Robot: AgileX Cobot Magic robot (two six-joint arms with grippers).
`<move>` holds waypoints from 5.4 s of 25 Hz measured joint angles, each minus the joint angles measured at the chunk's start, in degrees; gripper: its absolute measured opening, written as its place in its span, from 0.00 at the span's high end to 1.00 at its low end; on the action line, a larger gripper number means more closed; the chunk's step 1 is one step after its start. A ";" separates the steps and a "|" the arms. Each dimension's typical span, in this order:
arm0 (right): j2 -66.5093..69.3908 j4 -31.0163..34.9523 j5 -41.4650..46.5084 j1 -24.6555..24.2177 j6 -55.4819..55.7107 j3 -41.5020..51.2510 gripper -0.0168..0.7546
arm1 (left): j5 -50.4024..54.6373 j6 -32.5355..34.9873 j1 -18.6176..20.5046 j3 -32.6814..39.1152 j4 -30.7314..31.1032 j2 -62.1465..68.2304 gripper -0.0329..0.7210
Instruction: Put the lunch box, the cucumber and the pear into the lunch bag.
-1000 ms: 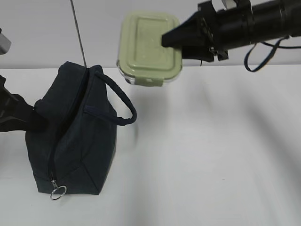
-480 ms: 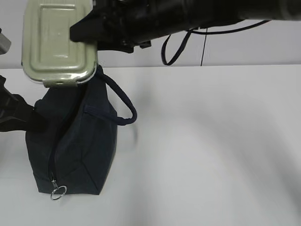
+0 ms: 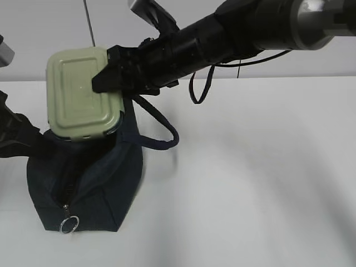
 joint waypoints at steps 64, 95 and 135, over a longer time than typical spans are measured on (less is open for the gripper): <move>4.64 -33.18 15.73 4.05 28.05 -7.58 0.50 | -1.36 0.00 -0.06 0.00 -0.85 0.18 0.95; 12.05 -26.36 14.46 6.40 22.61 -21.53 0.21 | 0.30 0.00 -0.06 0.00 -0.85 0.18 0.95; 1.95 -54.07 19.40 3.88 36.96 -19.86 0.97 | 2.74 -2.78 -3.08 -15.28 1.01 12.34 0.95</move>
